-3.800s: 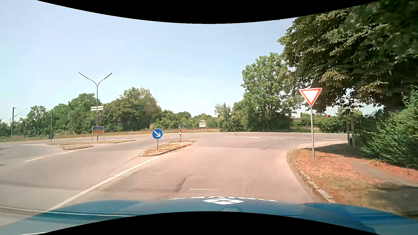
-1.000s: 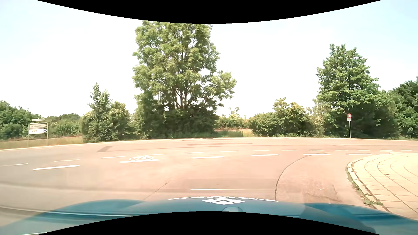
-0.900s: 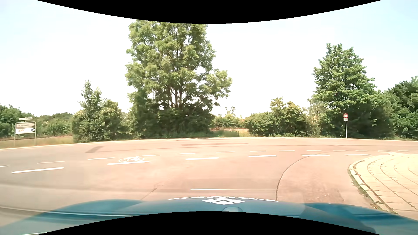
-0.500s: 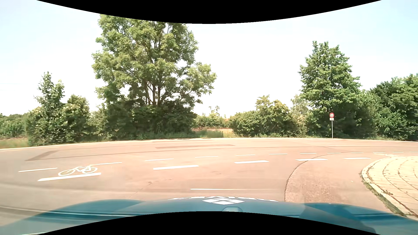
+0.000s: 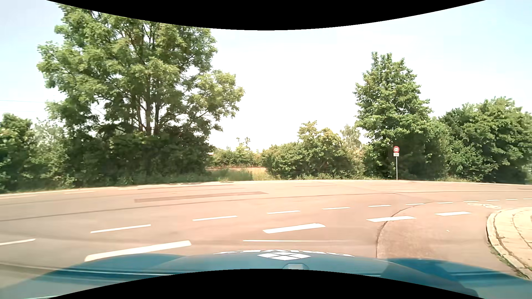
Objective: Follow the waypoints while adhering to traffic rules and regulations
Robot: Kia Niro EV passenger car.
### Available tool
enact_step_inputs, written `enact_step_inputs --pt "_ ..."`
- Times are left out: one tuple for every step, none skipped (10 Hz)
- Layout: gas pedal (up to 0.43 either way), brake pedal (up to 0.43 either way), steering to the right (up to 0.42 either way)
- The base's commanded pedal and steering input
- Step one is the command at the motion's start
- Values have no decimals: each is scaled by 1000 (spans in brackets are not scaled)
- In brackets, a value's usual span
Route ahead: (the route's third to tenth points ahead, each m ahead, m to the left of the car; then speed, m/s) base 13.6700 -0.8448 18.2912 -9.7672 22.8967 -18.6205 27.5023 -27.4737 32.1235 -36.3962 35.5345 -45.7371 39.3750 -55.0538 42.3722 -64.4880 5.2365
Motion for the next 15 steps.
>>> enact_step_inputs --pt "220 0 237" --pt "220 0 246" --pt "220 0 260" --pt "220 0 282" --pt "220 0 302" --pt "220 0 315" --pt "220 0 319" --pt "220 0 315" --pt "220 0 304" --pt "220 0 296" --pt "220 0 288" --pt "220 0 284" --pt "220 0 281" --pt "220 0 278" --pt "220 0 271"
